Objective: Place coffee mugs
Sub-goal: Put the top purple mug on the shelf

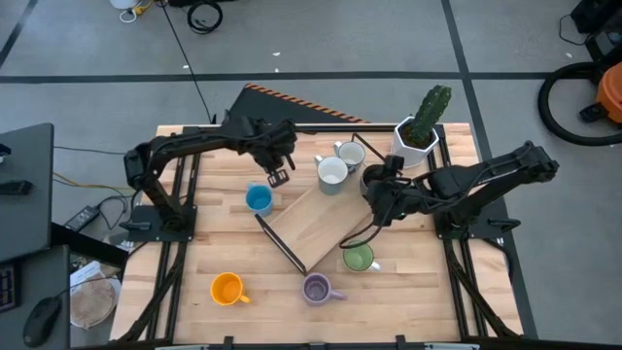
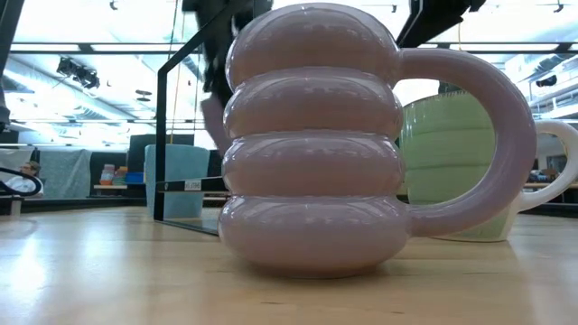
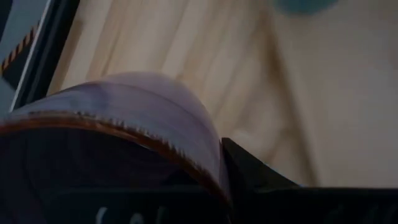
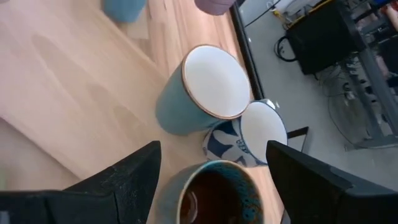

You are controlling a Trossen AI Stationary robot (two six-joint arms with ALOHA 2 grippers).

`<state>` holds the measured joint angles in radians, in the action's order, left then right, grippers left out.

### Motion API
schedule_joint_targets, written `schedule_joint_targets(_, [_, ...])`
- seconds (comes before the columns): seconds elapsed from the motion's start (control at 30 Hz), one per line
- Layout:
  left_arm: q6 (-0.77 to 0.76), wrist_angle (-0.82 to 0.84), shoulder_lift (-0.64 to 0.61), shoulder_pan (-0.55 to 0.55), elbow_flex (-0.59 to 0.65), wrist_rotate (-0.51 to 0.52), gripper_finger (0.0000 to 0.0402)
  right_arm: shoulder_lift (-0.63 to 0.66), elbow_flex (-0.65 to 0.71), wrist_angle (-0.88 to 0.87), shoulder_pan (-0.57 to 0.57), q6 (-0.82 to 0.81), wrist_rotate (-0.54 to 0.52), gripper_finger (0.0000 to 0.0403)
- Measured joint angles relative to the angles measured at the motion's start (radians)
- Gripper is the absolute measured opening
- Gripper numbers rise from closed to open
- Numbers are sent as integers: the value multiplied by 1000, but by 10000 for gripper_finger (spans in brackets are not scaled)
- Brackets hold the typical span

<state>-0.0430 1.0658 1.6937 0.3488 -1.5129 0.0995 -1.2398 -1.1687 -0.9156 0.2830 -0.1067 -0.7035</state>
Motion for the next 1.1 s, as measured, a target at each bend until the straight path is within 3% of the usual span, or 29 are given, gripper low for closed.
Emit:
schedule_joint_targets(0.17, [-57, 26, 1, -91, -84, -6, 24, 38, 58, 88, 29, 9, -7, 297])
schedule_joint_targets(0.33, [-157, 13, 2, -148, -90, -96, 24, 78, 170, 225, 51, 61, -9, 297])
schedule_joint_targets(0.53, [-261, -23, 15, -199, -97, -153, 24, 117, 206, 272, 71, 94, -63, 297])
schedule_joint_targets(0.77, [-292, 37, 112, -261, -222, -153, 24, 165, 273, 435, 79, 238, -48, 297])
schedule_joint_targets(1.1, [-339, 126, 260, -307, -344, -200, 24, 214, 343, 452, 79, 222, -4, 297])
